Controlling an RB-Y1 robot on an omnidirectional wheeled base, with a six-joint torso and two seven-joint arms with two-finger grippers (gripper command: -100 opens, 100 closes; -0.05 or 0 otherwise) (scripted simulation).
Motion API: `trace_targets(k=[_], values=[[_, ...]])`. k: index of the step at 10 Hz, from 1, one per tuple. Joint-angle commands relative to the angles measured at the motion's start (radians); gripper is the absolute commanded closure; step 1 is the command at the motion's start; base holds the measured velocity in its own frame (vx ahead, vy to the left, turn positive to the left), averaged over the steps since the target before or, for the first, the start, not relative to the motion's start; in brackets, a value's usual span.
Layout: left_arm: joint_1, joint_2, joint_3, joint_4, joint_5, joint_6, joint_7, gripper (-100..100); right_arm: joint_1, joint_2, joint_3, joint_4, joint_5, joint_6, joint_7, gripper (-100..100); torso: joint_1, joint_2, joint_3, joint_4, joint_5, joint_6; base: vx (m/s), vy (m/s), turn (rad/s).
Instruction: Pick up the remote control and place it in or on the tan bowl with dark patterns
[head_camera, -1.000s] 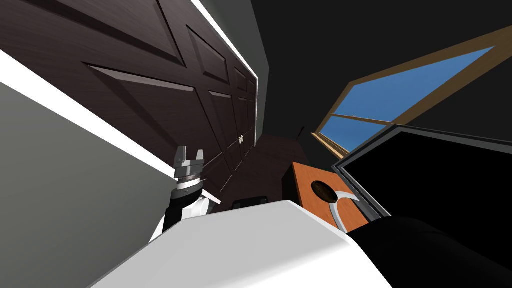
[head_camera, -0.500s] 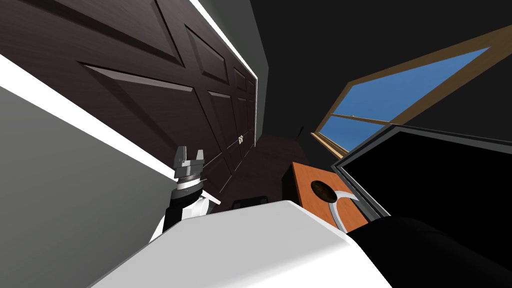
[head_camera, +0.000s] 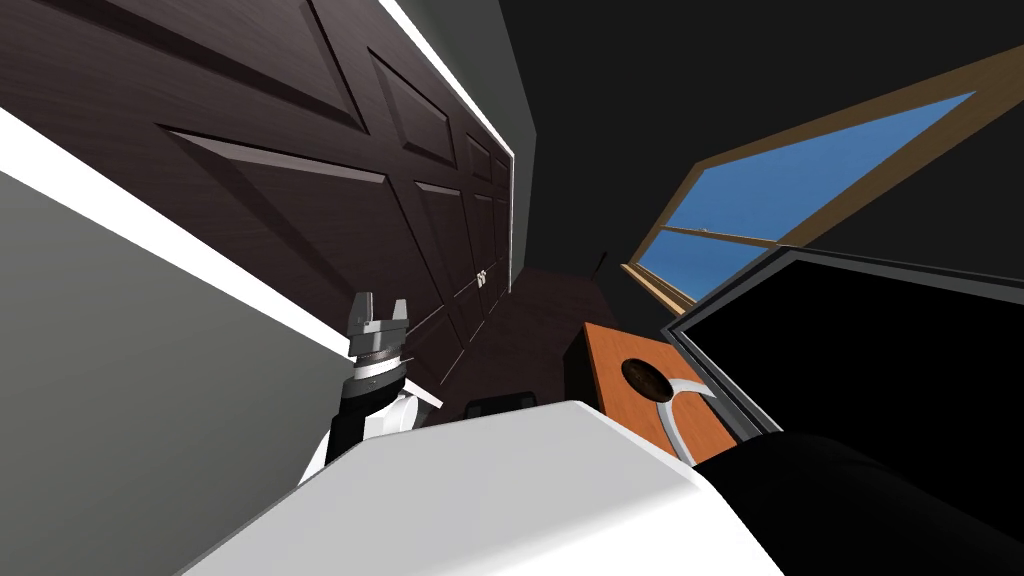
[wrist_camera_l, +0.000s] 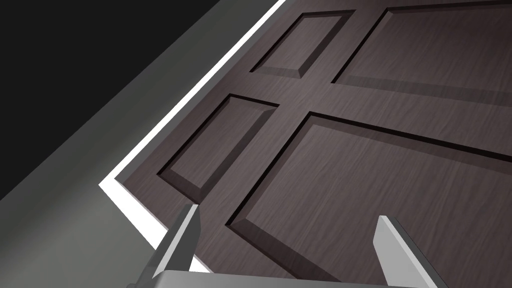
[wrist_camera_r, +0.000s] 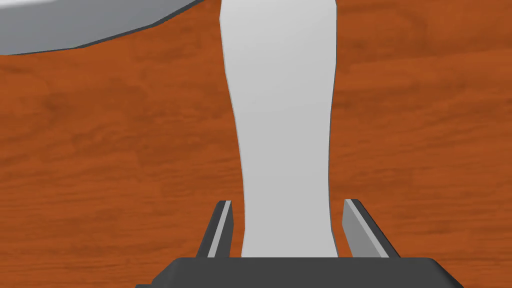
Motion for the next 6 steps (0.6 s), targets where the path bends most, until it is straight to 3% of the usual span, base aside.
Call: trace_targets(k=[1,3,6], values=[[0.0,0.0,0.0,0.0,0.0,0.0,0.0,0,0.001,-0.031,-0.015,0.023,0.003,-0.002,0.001,100,0.0,0.0,0.0,0.0,0.0,0.0,-0.028,0.04,-0.024],[0.0,0.0,0.0,0.0,0.0,0.0,0.0,0,0.009,-0.097,-0.033,0.04,0.016,-0.003,-0.014,100,0.003,0.001,0.001,0.0,0.002,0.001,-0.027,0.058,-0.04],[0.0,0.0,0.0,0.0,0.0,0.0,0.0,0,0.012,-0.136,-0.045,0.048,0.025,-0.006,-0.025,100,0.004,0.0,0.001,0.001,0.002,-0.001,-0.011,0.049,-0.021]])
